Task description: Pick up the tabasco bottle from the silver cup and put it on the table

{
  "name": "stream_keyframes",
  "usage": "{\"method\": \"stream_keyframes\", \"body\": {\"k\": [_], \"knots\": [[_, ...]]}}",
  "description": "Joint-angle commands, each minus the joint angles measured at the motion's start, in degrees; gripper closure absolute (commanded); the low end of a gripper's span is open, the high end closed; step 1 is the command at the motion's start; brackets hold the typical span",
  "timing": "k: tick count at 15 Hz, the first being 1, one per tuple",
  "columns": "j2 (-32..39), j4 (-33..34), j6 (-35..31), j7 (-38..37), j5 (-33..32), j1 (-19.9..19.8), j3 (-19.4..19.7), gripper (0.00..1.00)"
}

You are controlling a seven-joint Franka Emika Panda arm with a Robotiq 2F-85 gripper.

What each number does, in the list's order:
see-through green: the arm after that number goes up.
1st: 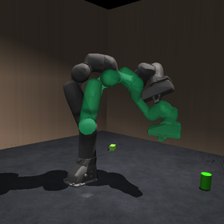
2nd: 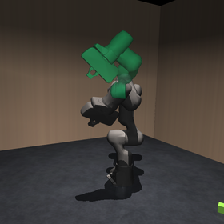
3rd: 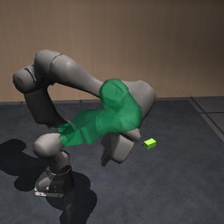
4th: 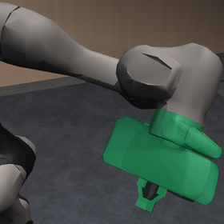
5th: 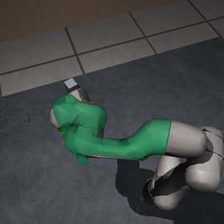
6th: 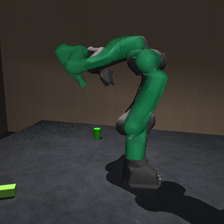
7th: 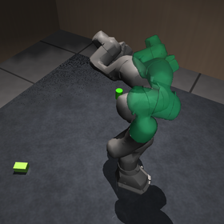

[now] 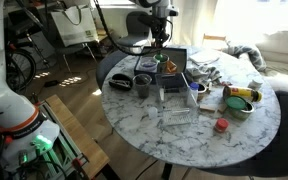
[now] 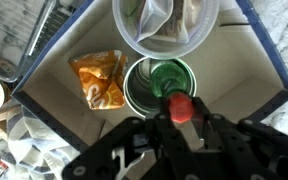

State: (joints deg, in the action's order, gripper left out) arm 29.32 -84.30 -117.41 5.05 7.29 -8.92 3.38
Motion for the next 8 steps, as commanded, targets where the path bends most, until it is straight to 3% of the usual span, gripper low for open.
{"method": "stream_keyframes", "body": {"k": [1,8], "knots": [[-6.0,-1.6,4.2,-2.6,-3.4,1.7,0.9,0.93],[-13.9,-1.9,7.8,-5.5,-9.5,4.8,0.3,0.93]]}}
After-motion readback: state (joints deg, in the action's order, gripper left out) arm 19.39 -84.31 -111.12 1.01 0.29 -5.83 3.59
